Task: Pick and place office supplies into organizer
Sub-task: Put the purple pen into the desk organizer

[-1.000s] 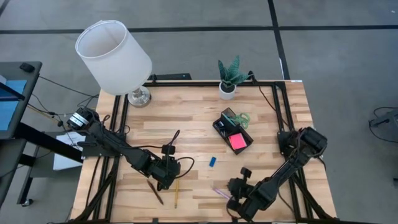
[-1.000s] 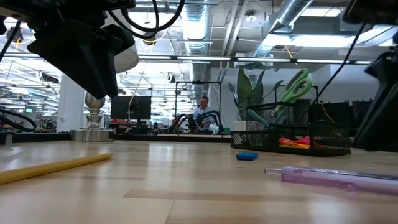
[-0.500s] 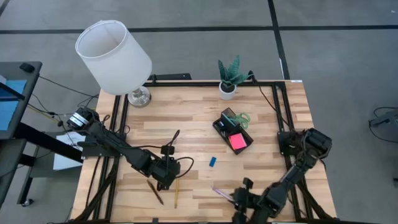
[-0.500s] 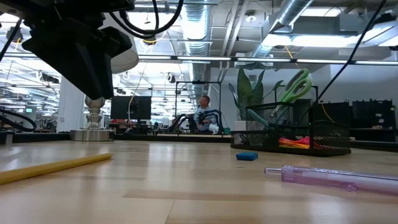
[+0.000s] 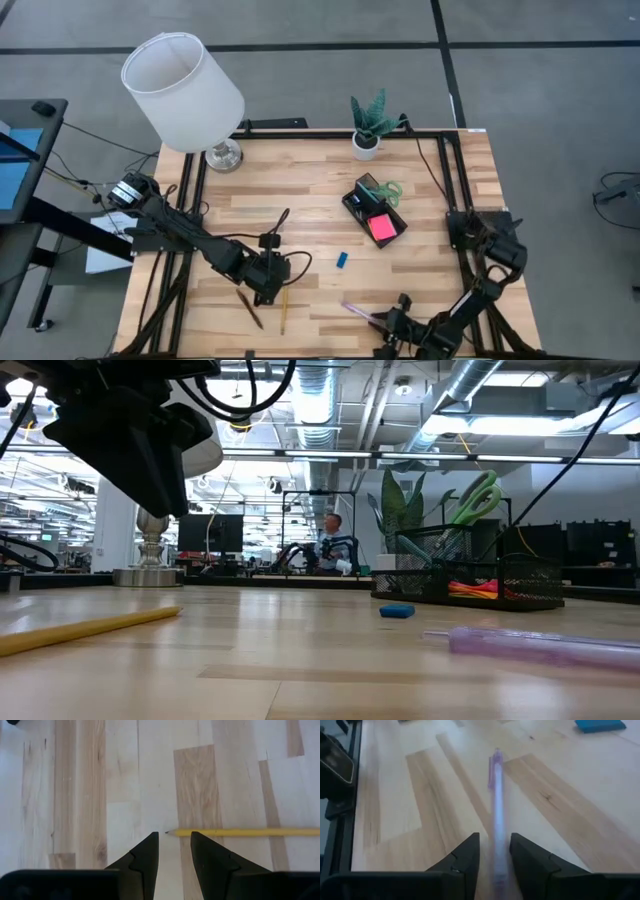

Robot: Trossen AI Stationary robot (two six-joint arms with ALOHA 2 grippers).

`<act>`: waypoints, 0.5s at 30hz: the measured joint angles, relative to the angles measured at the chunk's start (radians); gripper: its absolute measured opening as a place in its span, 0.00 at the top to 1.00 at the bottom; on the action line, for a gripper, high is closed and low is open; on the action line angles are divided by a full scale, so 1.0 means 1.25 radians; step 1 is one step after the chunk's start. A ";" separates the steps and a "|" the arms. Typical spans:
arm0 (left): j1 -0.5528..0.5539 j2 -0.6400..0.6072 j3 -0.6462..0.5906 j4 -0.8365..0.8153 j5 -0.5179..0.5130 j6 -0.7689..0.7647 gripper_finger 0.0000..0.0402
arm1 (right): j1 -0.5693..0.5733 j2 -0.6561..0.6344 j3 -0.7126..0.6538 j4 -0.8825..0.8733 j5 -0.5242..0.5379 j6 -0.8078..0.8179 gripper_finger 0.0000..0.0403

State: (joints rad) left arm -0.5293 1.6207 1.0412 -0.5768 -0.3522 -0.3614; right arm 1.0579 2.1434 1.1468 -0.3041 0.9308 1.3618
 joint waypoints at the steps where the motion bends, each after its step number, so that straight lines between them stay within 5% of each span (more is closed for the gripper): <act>1: 0.000 0.000 0.000 0.002 0.000 0.000 0.73 | -0.002 0.012 0.004 0.002 0.007 0.005 0.73; 9: 0.001 0.000 0.000 0.025 -0.001 -0.001 0.73 | 0.021 0.124 0.029 -0.004 0.154 0.067 0.74; 15: 0.003 0.000 0.000 0.031 -0.001 0.000 0.73 | 0.033 0.137 0.030 -0.045 0.160 0.073 0.83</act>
State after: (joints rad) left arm -0.5251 1.6207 1.0412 -0.5384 -0.3531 -0.3611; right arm 1.0996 2.3146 1.1847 -0.3601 1.1309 1.4528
